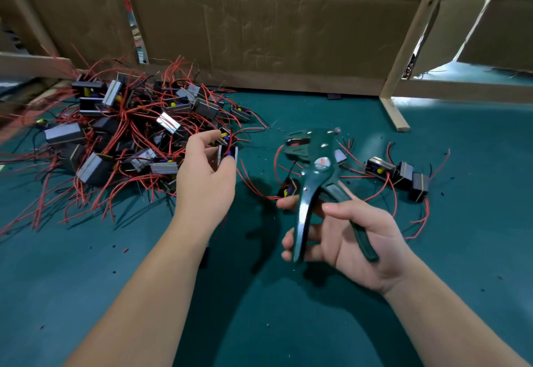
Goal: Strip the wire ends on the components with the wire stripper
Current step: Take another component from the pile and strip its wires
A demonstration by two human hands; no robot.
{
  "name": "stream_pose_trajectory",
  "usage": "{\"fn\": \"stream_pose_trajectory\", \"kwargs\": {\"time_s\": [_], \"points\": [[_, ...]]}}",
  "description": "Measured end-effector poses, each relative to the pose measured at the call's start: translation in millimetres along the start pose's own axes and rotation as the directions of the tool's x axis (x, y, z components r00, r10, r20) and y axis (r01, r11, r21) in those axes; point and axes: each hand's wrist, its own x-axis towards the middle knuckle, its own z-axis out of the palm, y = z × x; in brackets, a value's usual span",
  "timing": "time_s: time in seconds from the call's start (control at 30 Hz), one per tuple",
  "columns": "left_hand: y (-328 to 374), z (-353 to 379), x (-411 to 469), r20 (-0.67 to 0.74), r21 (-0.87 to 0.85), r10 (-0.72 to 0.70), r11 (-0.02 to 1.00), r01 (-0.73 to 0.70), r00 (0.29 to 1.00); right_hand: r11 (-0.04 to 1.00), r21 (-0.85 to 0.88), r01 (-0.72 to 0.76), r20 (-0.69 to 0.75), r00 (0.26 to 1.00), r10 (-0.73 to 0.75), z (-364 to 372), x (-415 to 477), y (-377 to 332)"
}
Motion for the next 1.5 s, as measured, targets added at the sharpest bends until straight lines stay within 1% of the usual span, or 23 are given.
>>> {"fn": "stream_pose_trajectory", "kwargs": {"time_s": [0.07, 0.13, 0.23, 0.3, 0.33, 0.37, 0.4, 0.43, 0.47, 0.5, 0.57, 0.63, 0.7, 0.77, 0.8, 0.87, 0.93, 1.0, 1.07, 1.17, 1.27, 1.5], "points": [[1.1, 0.2, 1.6, 0.021, -0.096, -0.107, 0.989, 0.108, 0.994, 0.988, -0.088, 0.126, -0.139, 0.981, -0.138, 0.7, -4.3, 0.6], [2.0, 0.4, 3.1, 0.051, -0.214, -0.195, 0.956, 0.202, 0.979, 0.963, -0.161, 0.217, -0.196, 0.949, -0.247, 2.9, -9.4, -1.1], [2.3, -0.6, 6.9, 0.083, -0.373, -0.280, 0.881, 0.290, 0.957, 0.924, -0.262, 0.279, -0.225, 0.913, -0.340, 13.5, -16.4, -5.4], [0.3, -2.2, 8.7, 0.081, -0.376, -0.291, 0.877, 0.299, 0.953, 0.885, -0.373, 0.279, -0.266, 0.882, -0.390, 23.3, -18.7, -12.3], [-0.4, -3.0, 9.1, 0.082, -0.367, -0.284, 0.883, 0.294, 0.955, 0.860, -0.445, 0.250, -0.296, 0.865, -0.405, 27.2, -19.2, -19.1], [-0.4, -3.6, 9.2, 0.084, -0.359, -0.274, 0.888, 0.286, 0.958, 0.834, -0.520, 0.183, -0.332, 0.856, -0.395, 29.1, -19.2, -28.6], [0.2, -3.9, 9.0, 0.087, -0.351, -0.267, 0.893, 0.281, 0.960, 0.809, -0.582, 0.082, -0.371, 0.859, -0.354, 29.8, -19.7, -39.5], [0.7, -3.9, 8.7, 0.091, -0.338, -0.268, 0.898, 0.283, 0.959, 0.786, -0.617, -0.031, -0.404, 0.870, -0.282, 29.3, -20.5, -50.7], [0.9, -3.8, 8.3, 0.095, -0.324, -0.274, 0.900, 0.290, 0.957, 0.763, -0.632, -0.133, -0.425, 0.883, -0.198, 29.1, -22.1, -61.2], [1.7, -3.5, 8.0, 0.098, -0.308, -0.281, 0.904, 0.298, 0.955, 0.748, -0.632, -0.204, -0.436, 0.891, -0.125, 28.9, -23.6, -69.9], [3.6, -2.6, 8.3, 0.099, -0.295, -0.293, 0.904, 0.309, 0.951, 0.747, -0.604, -0.277, -0.464, 0.884, -0.047, 31.0, -24.9, -79.6], [5.1, -3.1, 6.4, 0.107, -0.296, -0.314, 0.896, 0.332, 0.943, 0.778, -0.548, -0.307, -0.496, 0.869, -0.006, 29.6, -26.7, -81.3], [9.2, -3.5, 6.1, 0.156, -0.340, -0.341, 0.863, 0.374, 0.927, 0.826, -0.490, -0.279, -0.469, 0.883, 0.020, 28.7, -28.0, -78.8], [13.2, -5.2, 3.1, 0.262, -0.422, -0.362, 0.791, 0.444, 0.894, 0.842, -0.475, -0.256, -0.416, 0.908, 0.041, 32.2, -29.5, -74.5], [15.4, -5.5, 1.4, 0.322, -0.440, -0.347, 0.769, 0.463, 0.881, 0.854, -0.461, -0.240, -0.380, 0.923, 0.055, 35.3, -29.5, -71.7], [19.5, -4.1, -4.7, 0.410, -0.435, -0.261, 0.787, 0.438, 0.874, 0.884, -0.417, -0.211, -0.298, 0.951, 0.086, 41.4, -28.7, -64.3], [22.6, -1.5, -12.0, 0.449, -0.434, -0.157, 0.823, 0.368, 0.880, 0.888, -0.416, -0.196, -0.233, 0.967, 0.104, 44.4, -26.4, -56.3], [24.5, 1.8, -17.7, 0.466, -0.442, -0.093, 0.837, 0.322, 0.880, 0.889, -0.418, -0.187, -0.197, 0.974, 0.112, 45.5, -24.6, -48.1], [25.3, 3.4, -20.4, 0.475, -0.432, -0.097, 0.840, 0.328, 0.874, 0.891, -0.425, -0.162, -0.164, 0.981, 0.100, 46.3, -23.1, -40.8], [24.4, 2.2, -20.3, 0.493, -0.417, -0.110, 0.841, 0.345, 0.863, 0.891, -0.435, -0.129, -0.162, 0.985, 0.064, 44.7, -23.4, -34.3], [24.7, 1.1, -19.4, 0.510, -0.457, -0.104, 0.809, 0.371, 0.854, 0.897, -0.426, -0.121, -0.168, 0.984, 0.053, 41.6, -26.3, -33.9], [24.4, 1.9, -21.6, 0.507, -0.458, -0.044, 0.832, 0.312, 0.861, 0.887, -0.448, -0.111, -0.158, 0.986, 0.044, 34.7, -35.1, -35.6]]}}
